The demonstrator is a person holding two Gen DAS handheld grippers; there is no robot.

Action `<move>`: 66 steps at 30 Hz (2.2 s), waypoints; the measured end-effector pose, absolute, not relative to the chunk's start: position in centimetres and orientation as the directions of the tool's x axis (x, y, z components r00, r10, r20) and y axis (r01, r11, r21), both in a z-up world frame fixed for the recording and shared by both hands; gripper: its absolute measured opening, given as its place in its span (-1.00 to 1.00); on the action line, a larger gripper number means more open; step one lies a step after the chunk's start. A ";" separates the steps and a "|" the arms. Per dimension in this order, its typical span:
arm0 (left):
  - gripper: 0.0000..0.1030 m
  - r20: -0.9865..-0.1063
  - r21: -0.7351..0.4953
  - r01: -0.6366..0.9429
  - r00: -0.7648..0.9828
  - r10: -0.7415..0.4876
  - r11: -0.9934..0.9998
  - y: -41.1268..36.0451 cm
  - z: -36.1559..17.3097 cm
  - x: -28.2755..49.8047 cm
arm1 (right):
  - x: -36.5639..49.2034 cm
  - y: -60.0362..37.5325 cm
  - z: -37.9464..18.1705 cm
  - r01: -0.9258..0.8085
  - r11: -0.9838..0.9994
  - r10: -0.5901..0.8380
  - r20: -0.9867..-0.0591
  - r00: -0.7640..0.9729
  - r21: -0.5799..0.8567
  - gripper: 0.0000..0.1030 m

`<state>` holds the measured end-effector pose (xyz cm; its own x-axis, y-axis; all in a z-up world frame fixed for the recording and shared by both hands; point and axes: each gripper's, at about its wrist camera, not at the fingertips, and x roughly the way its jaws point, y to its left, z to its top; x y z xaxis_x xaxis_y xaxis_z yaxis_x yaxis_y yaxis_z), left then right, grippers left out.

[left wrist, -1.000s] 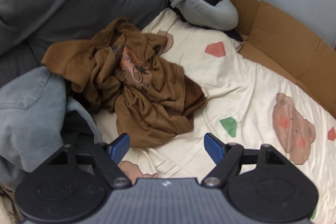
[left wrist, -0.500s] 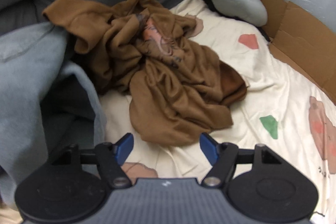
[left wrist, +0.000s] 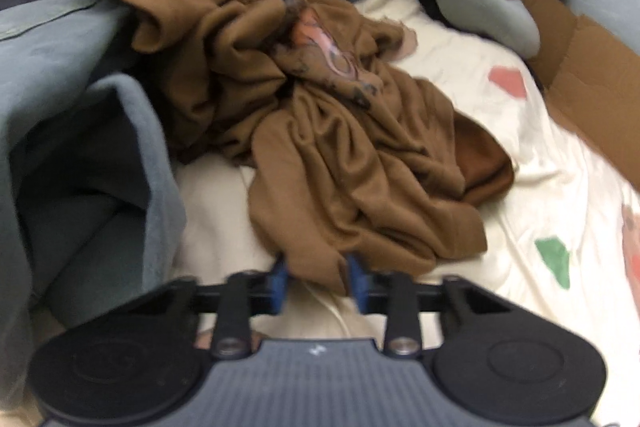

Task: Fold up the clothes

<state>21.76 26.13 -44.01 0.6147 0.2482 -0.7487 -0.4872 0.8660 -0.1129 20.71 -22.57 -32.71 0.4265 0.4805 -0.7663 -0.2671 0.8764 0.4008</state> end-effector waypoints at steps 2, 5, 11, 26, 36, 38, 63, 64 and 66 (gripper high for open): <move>-0.74 -0.739 -0.153 -0.492 0.633 0.232 0.857 26.1 -43.6 21.4 | 20.6 -22.6 -33.1 -0.264 0.875 0.483 -0.768 0.421 0.406 0.71; -0.83 -0.734 -0.180 -0.508 0.639 0.229 0.842 25.9 -42.7 21.1 | 20.6 -22.6 -33.6 -0.259 0.872 0.489 -0.768 0.413 0.415 0.71; -0.88 -0.706 -0.215 -0.487 0.676 0.210 0.847 24.5 -40.0 20.4 | 20.6 -22.2 -33.3 -0.286 0.860 0.508 -0.753 0.419 0.422 0.71; -0.95 -0.715 -0.318 -0.379 0.698 0.043 0.869 18.2 -37.6 18.9 | 20.7 -22.3 -34.0 -0.271 0.832 0.555 -0.729 0.401 0.485 0.71; -0.95 -0.729 -0.383 -0.217 0.668 -0.149 0.898 12.5 -37.6 19.3 | 20.7 -21.5 -34.3 -0.274 0.801 0.599 -0.709 0.373 0.532 0.71; -0.95 -0.731 -0.387 -0.185 0.659 -0.178 0.903 11.5 -37.6 19.4 | 20.8 -21.5 -34.4 -0.265 0.790 0.612 -0.701 0.365 0.552 0.71; -0.95 -0.692 -0.500 0.089 0.557 -0.459 0.861 2.5 -37.9 17.4 | 23.8 -19.2 -42.0 0.205 0.347 0.885 -0.391 0.252 0.915 0.54; -0.95 -0.688 -0.505 0.100 0.553 -0.470 0.857 2.3 -37.9 17.3 | 23.7 -19.3 -42.4 0.222 0.335 0.887 -0.386 0.254 0.916 0.50; -0.95 -0.678 -0.517 0.120 0.547 -0.491 0.848 1.9 -37.9 17.1 | 23.6 -19.3 -43.1 0.257 0.311 0.890 -0.376 0.258 0.915 0.44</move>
<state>17.12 1.86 -37.86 0.5468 -0.4907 -0.6784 0.1201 0.8478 -0.5165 23.61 -19.33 -43.10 0.2582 0.8901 -0.3756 0.2570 0.3115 0.9148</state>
